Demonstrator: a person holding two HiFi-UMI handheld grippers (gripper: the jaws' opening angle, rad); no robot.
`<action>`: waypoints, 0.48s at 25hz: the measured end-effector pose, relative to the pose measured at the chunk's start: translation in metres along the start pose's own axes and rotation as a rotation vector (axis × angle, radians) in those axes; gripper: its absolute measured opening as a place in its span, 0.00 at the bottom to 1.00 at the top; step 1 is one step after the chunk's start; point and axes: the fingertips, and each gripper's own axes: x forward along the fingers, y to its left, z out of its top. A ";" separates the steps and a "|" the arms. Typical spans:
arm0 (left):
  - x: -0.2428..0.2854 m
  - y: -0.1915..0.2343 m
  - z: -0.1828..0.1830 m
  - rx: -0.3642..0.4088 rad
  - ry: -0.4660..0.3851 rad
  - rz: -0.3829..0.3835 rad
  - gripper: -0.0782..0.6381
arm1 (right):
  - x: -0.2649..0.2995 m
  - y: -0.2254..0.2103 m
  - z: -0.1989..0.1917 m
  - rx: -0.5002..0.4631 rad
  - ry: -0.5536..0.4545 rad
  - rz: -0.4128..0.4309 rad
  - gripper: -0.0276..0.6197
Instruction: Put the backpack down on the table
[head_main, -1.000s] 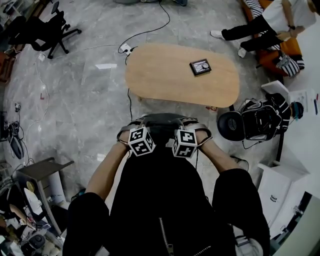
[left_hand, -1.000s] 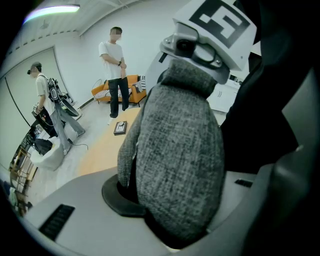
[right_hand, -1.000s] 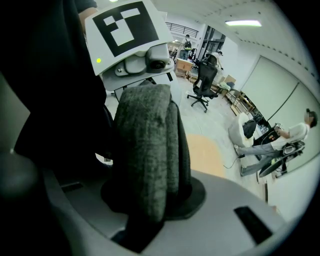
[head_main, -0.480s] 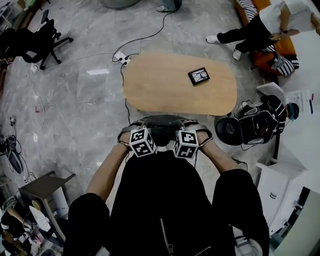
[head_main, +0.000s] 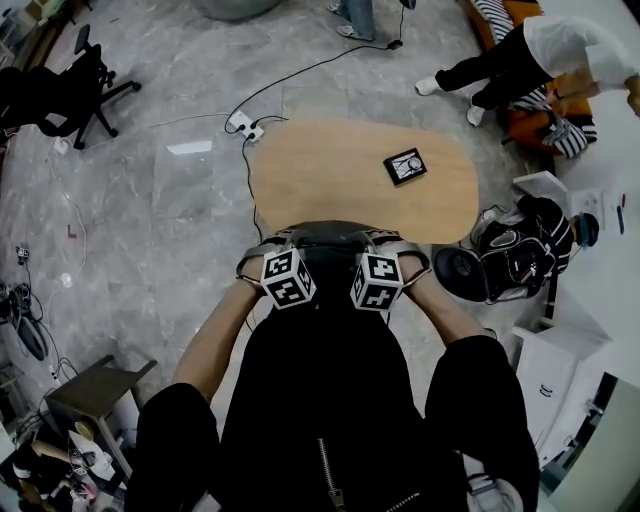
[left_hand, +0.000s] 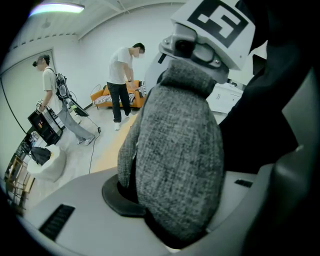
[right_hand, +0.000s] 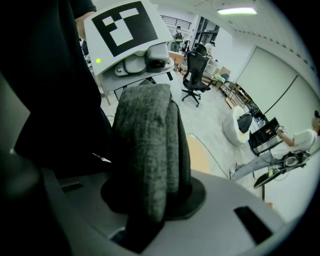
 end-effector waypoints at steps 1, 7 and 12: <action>0.000 0.007 -0.002 0.002 0.002 0.000 0.34 | 0.003 -0.006 0.002 0.003 -0.002 0.001 0.19; 0.007 0.048 -0.003 0.005 0.013 -0.011 0.34 | 0.015 -0.046 0.004 0.011 -0.008 0.010 0.19; 0.023 0.091 0.002 -0.011 0.022 -0.023 0.34 | 0.028 -0.089 -0.003 0.003 -0.015 0.036 0.19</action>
